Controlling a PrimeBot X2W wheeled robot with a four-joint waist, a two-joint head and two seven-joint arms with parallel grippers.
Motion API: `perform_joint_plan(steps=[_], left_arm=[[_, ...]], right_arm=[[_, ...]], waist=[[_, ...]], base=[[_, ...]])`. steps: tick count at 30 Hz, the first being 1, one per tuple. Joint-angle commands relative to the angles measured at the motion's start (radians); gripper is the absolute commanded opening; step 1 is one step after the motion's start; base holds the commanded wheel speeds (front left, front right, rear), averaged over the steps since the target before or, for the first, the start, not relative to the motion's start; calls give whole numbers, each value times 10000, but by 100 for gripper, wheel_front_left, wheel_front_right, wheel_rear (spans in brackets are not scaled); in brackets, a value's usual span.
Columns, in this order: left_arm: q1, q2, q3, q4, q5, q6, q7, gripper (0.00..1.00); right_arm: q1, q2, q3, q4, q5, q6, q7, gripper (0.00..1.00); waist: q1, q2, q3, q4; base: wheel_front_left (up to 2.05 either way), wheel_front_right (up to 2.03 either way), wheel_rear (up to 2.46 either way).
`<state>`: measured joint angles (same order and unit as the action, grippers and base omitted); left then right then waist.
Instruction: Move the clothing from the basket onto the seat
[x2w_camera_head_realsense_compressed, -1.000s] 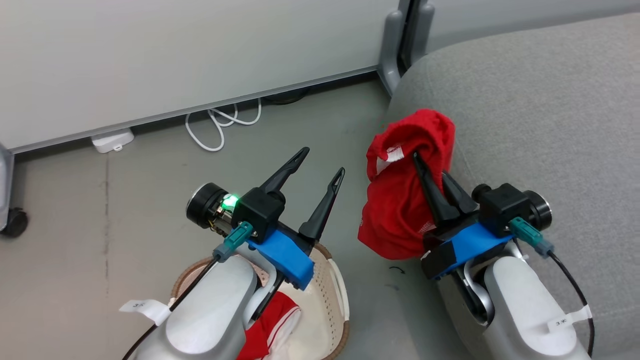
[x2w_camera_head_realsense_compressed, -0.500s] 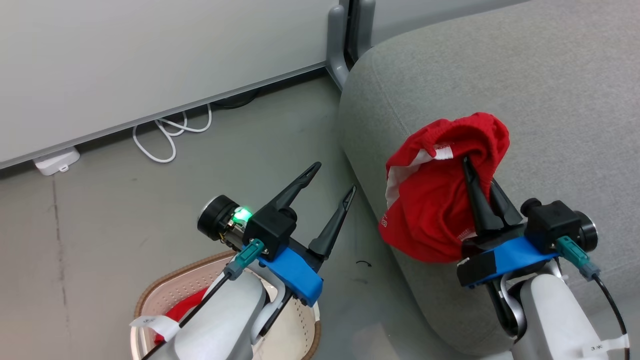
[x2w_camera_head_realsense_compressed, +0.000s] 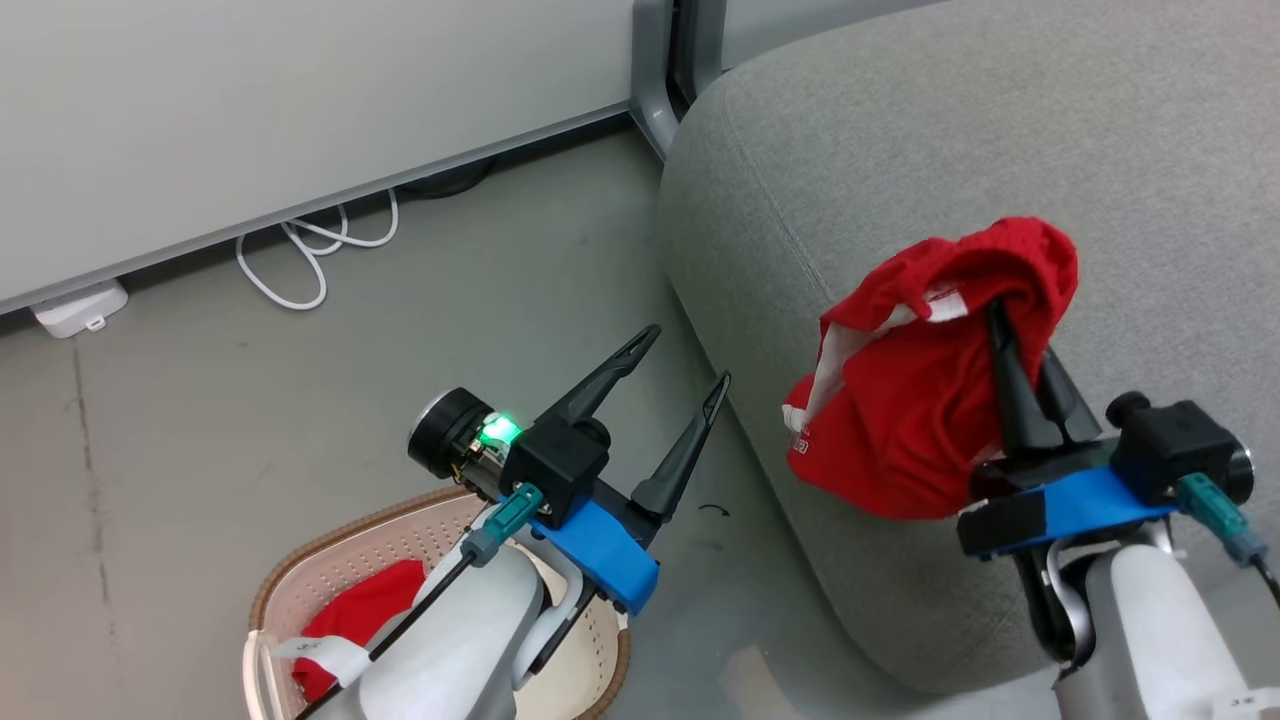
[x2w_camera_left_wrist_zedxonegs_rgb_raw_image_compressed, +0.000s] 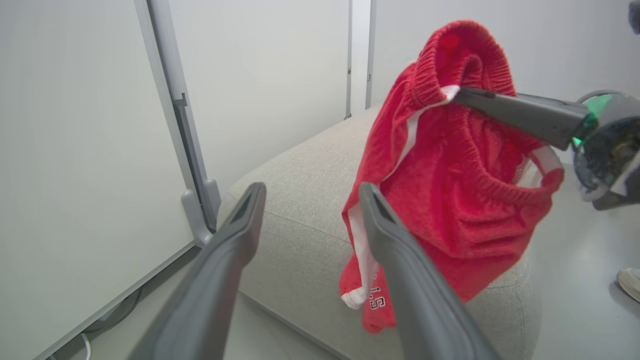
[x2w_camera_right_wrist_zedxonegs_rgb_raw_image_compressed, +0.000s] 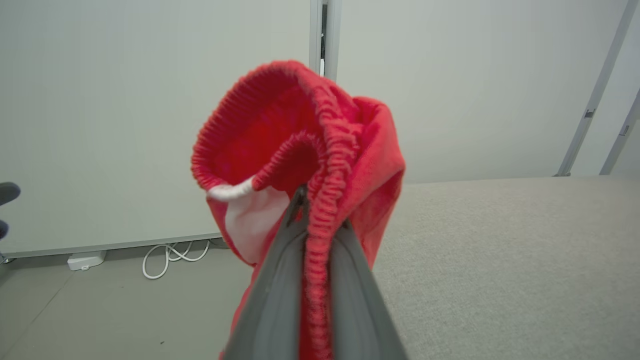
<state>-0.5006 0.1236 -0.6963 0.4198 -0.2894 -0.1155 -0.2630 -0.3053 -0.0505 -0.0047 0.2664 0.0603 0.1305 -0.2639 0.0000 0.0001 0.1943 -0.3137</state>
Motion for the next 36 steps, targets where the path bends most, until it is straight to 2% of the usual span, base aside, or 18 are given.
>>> perform_joint_plan(steps=[1, 9, 14, 17, 21, 28, 31, 36], left_arm=[[-175, 69, 51, -56, 79, -57, -27, 100], [-760, 220, 86, -239, 383, -78, -27, 100], [-1402, 485, 65, -407, 612, -79, -23, 100], [-1654, 600, 94, -487, 701, -78, 3, 100], [-2136, 838, 75, -677, 892, -86, 149, 100], [-2545, 1139, 159, -1035, 991, 16, 310, 100], [-2611, 1230, 120, -1158, 1048, 20, 379, 100], [-2690, 1252, -45, -1331, 1079, 12, 491, 100]], right_arm=[[-389, 3, -147, -166, 4, 5, -10, 0], [-2507, -454, -1146, -615, 94, 5, -10, 0], [-4308, -1074, -2056, -828, 168, 5, -10, 0], [-4937, -1199, -2418, -885, 175, 5, -8, 0], [-6188, -1805, -3268, -774, 193, 5, -8, 0], [-7736, -2876, -4221, 243, 569, 5, -10, 0], [-8047, -2896, -4414, 1032, 695, 5, -10, 0], [-7990, -3069, -4274, 2570, 167, 5, -10, 0]], waist=[[0, -1, 163, 49], [0, -1, 1517, 229], [0, -1, 2859, 362], [0, -1, 3369, 344], [0, -1, 4322, 348], [0, -1, 5386, 280], [0, -1, 5652, 250], [0, -1, 5974, 355]], base=[[0, 0, 0], [0, 0, 0], [0, 0, 0], [0, 0, 0], [0, 0, 0], [0, 0, 0], [0, 0, 0], [0, 0, 0]])
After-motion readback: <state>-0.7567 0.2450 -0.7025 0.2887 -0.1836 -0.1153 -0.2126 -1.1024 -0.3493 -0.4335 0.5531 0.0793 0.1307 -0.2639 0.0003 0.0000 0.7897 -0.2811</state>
